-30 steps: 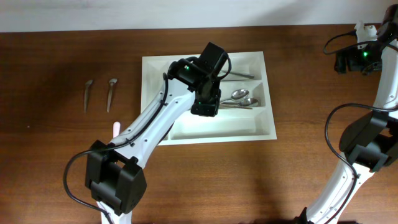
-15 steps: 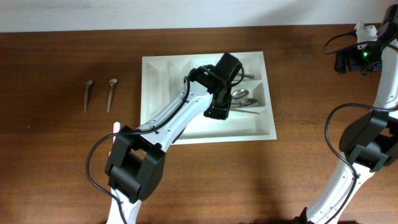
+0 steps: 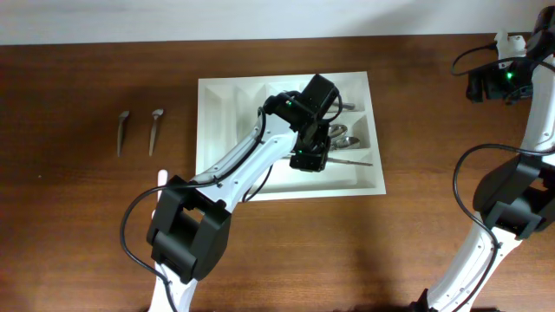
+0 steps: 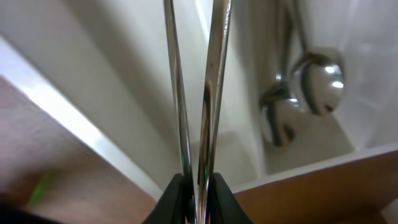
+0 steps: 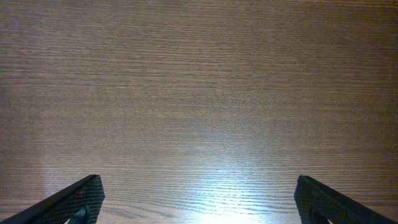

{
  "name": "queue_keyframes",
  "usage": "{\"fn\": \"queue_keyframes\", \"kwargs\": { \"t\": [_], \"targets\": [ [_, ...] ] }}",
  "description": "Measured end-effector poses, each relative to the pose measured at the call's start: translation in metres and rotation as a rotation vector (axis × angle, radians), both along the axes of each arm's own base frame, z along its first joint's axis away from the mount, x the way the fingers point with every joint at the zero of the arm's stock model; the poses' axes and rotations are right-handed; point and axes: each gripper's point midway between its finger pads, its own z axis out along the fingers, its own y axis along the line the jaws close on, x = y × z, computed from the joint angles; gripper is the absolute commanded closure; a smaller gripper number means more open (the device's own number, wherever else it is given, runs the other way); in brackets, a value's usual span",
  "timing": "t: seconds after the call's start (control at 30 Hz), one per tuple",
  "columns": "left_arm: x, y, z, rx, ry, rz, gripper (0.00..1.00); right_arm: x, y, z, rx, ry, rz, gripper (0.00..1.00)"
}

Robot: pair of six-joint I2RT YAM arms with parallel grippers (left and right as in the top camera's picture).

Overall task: Pack container
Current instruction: 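Lower the tongs into the bottom-right compartment with the left gripper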

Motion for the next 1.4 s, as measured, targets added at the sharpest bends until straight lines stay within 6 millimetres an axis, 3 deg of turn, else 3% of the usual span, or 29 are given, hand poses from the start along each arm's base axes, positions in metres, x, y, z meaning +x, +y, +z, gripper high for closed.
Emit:
{"fn": "queue_keyframes", "kwargs": {
  "t": [0.23,0.5,0.97,1.23,1.4],
  "targets": [
    [-0.005,0.003,-0.001,0.012,0.021,-0.001,0.98,0.0,0.0,0.0,0.0,0.0,0.0,0.01],
    [-0.007,0.024,-0.008,0.12,0.021,0.021,0.98,0.0,0.0,0.0,0.0,0.0,0.0,0.01],
    [0.004,0.028,-0.009,0.159,-0.044,0.036,0.98,0.0,0.0,0.0,0.0,0.0,0.001,0.01],
    [-0.034,0.05,-0.015,0.287,0.08,0.004,0.96,0.0,0.0,0.0,0.0,0.001,0.0,0.01],
    [-0.041,0.044,-0.013,0.226,0.141,0.002,0.98,0.0,0.0,0.0,-0.001,0.0,0.001,0.01]
  ]
}}
